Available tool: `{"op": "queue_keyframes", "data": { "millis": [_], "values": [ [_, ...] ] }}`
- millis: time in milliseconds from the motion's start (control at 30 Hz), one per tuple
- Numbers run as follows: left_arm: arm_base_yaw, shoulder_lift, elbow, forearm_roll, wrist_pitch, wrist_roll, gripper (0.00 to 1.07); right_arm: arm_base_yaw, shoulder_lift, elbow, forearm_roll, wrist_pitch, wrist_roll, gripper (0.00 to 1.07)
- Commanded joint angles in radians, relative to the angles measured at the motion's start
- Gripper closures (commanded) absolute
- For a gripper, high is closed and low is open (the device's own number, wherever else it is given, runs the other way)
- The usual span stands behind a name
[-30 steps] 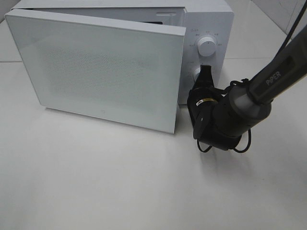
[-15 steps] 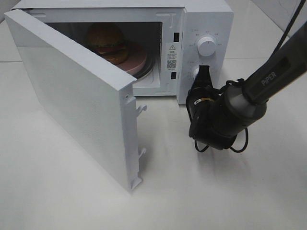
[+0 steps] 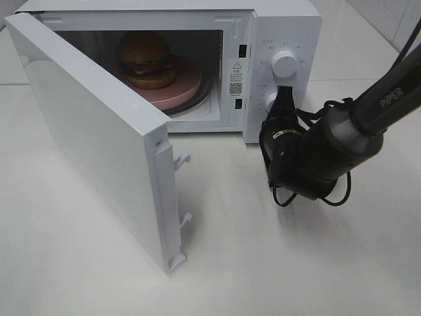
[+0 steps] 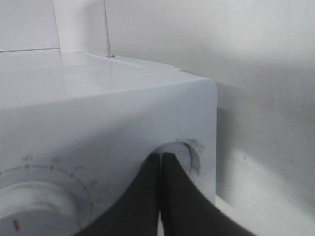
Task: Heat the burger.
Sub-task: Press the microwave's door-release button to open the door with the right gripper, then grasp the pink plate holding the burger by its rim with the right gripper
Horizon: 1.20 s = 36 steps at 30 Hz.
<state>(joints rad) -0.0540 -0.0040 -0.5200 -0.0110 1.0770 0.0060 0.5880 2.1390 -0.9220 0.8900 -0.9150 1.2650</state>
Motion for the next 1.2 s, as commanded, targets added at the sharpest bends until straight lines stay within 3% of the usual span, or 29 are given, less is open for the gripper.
{"op": "queue_keyframes", "data": {
  "millis": [33, 500, 800, 1133, 1200],
  "values": [
    [0.001, -0.016, 0.003, -0.003, -0.007, 0.0, 0.06, -0.01, -0.072, 0.025, -0.044, 0.033, -0.049, 1.06],
    [0.001, -0.016, 0.003, -0.003, -0.007, 0.0, 0.06, -0.01, -0.22, 0.147, -0.048, 0.269, -0.232, 1.06],
    [0.001, -0.016, 0.003, -0.003, -0.007, 0.0, 0.06, -0.012, -0.356, 0.181, -0.049, 0.495, -0.692, 1.03],
    [0.001, -0.016, 0.003, -0.003, -0.007, 0.0, 0.06, -0.012, -0.415, 0.18, -0.049, 0.667, -0.965, 1.03],
    [0.001, -0.016, 0.003, -0.002, -0.007, 0.001, 0.06, -0.031, -0.43, 0.162, -0.057, 0.784, -1.086, 1.03]
  ]
}}
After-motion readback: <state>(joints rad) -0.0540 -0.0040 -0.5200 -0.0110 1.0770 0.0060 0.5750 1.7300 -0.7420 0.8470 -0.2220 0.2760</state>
